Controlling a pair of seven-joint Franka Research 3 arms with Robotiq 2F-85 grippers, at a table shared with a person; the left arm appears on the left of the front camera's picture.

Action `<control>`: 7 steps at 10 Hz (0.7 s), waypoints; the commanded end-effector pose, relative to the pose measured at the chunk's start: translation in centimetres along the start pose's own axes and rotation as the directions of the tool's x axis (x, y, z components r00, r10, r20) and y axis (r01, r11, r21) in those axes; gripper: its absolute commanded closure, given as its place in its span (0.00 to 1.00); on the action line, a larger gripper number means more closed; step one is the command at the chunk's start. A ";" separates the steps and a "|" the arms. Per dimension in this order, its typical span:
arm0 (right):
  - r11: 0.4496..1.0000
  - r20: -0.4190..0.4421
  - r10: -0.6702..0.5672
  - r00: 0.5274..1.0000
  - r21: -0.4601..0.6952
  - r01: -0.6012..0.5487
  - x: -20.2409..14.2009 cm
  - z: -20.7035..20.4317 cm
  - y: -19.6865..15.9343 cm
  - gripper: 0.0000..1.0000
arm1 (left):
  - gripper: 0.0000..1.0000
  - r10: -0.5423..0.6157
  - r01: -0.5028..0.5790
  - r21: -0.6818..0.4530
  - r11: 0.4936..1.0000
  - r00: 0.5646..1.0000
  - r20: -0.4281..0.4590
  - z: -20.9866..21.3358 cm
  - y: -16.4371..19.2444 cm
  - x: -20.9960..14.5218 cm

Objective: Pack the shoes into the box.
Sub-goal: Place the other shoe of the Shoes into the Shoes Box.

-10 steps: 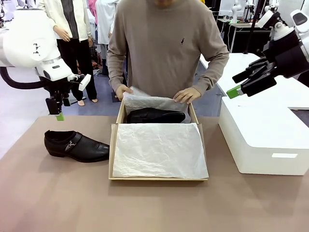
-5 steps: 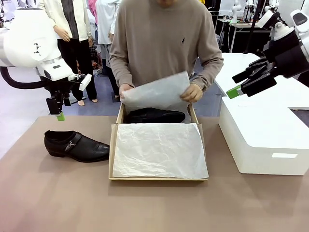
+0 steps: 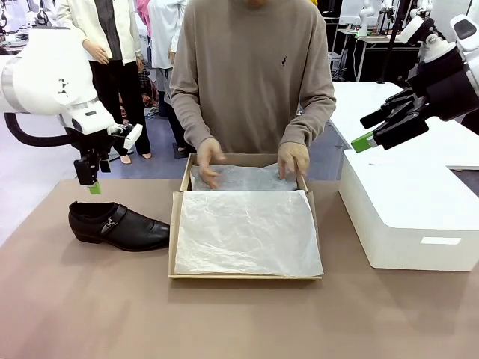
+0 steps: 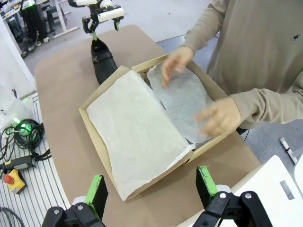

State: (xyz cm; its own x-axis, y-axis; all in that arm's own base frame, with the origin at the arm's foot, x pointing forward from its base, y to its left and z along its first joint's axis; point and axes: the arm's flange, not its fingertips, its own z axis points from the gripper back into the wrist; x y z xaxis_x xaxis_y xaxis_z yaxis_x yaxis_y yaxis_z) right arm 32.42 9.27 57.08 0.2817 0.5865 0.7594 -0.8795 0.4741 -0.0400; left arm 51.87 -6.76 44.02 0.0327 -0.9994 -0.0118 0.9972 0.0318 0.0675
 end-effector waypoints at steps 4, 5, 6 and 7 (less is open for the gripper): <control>1.000 0.021 0.008 1.000 0.012 -0.009 0.0 0.0 -0.2 0.00 | 0.00 0.007 -0.006 -0.041 0.999 1.000 0.024 -3.3 0.1 -1.9; 1.000 0.021 0.008 1.000 0.012 -0.009 0.0 0.0 -0.2 0.00 | 0.00 0.018 -0.017 -0.042 0.999 1.000 0.023 -4.0 0.2 -2.1; 1.000 0.021 0.008 1.000 0.012 -0.009 0.0 0.0 -0.2 0.00 | 0.00 0.028 -0.027 -0.043 0.999 0.999 0.023 -4.6 0.3 -2.2; 1.000 0.021 0.008 1.000 0.012 -0.009 0.0 0.0 -0.2 0.00 | 0.00 0.030 -0.029 -0.047 0.999 0.999 0.027 -5.1 0.4 -2.3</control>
State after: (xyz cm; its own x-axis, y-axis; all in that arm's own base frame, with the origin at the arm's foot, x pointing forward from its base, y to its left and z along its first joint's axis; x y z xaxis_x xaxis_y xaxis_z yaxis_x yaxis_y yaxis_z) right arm 32.42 9.26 57.08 0.2817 0.5865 0.7594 -0.8795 0.4741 -0.0400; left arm 52.72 -4.78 39.59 0.0663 -0.9978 -0.0064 0.9978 0.0662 0.0073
